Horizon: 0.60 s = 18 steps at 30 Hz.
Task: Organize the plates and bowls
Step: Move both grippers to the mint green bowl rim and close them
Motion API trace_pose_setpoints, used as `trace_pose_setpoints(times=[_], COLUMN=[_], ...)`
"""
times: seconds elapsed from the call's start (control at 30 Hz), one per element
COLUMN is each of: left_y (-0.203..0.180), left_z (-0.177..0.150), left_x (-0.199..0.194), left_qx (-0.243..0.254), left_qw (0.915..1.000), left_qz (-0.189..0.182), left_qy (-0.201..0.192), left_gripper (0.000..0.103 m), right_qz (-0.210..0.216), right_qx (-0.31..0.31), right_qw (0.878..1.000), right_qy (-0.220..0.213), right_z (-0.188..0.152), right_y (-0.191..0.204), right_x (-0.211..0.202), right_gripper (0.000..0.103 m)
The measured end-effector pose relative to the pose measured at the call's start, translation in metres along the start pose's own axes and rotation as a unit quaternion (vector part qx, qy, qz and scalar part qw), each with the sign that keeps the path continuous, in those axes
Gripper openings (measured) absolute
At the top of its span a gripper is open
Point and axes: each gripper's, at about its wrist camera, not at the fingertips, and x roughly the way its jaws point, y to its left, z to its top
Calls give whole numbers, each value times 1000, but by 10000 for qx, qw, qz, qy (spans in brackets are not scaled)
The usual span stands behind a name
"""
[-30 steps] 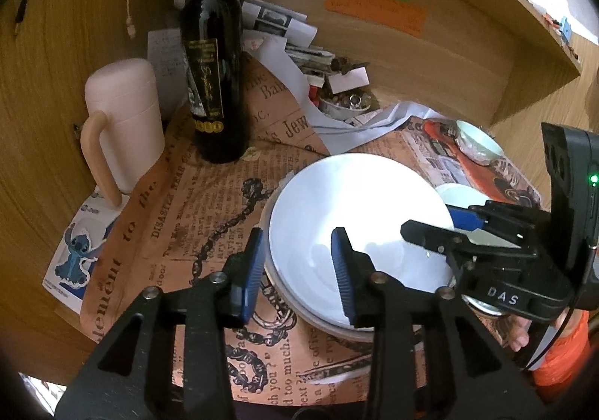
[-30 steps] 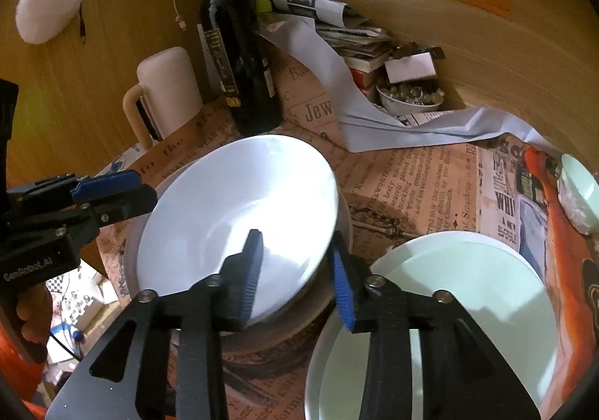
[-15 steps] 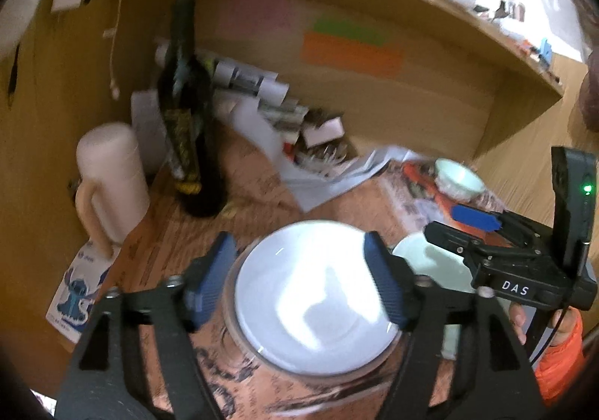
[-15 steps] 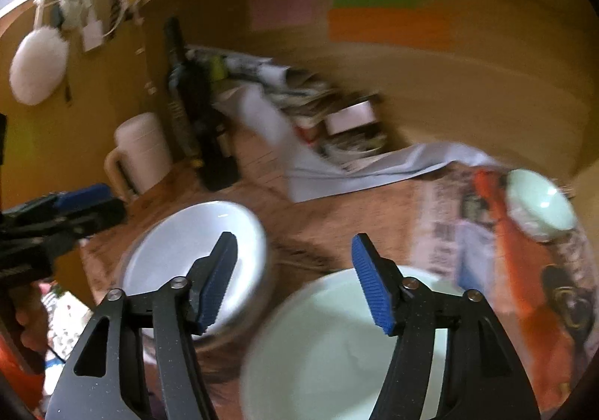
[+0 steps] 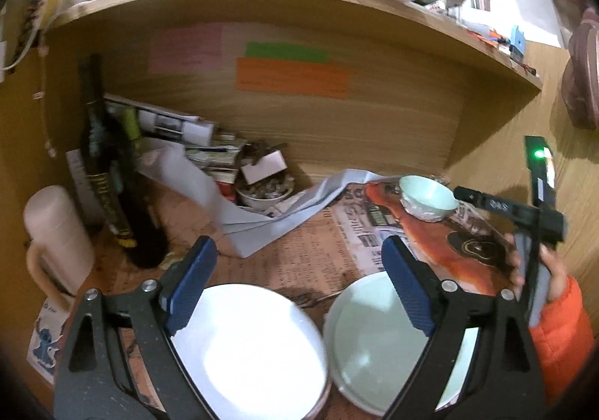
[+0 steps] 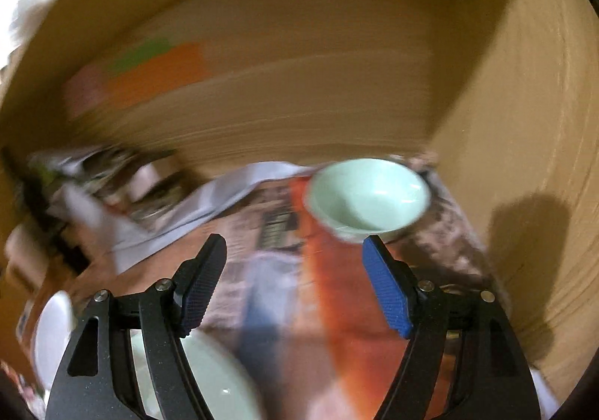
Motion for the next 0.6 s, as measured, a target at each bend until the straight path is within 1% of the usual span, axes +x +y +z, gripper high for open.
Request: trace_pose_setpoints(times=[0.07, 0.13, 0.2, 0.27, 0.4, 0.43, 0.5, 0.6], left_y=[-6, -10, -15, -18, -22, -22, -24, -27], left_z=[2, 3, 4, 5, 7, 8, 10, 14], left_x=[7, 13, 18, 22, 31, 33, 41, 53], left_qx=[11, 43, 113, 186, 262, 275, 293, 295], left_qw=[10000, 9999, 9998, 9997, 9994, 9993, 9990, 9982], left_qz=[-51, -80, -77, -61, -44, -40, -39, -103], left_qy=[61, 120, 158, 166, 228, 247, 338, 520], left_gripper=[91, 91, 91, 91, 91, 91, 91, 91], right_qz=[-94, -277, -455, -491, -676, -705, -690, -712], right_qx=[267, 469, 617, 776, 1037, 1096, 1121, 1155], right_qw=[9995, 9982, 9961, 9937, 9875, 9861, 9843, 9834], right_qy=[141, 251, 431, 650, 978, 1032, 1177, 1200], right_z=[7, 12, 16, 16, 16, 15, 14, 13], right_y=[-20, -36, -49, -58, -75, -78, -83, -84], right_x=[15, 32, 52, 69, 100, 105, 114, 119], right_gripper=[72, 72, 68, 57, 49, 45, 43, 40])
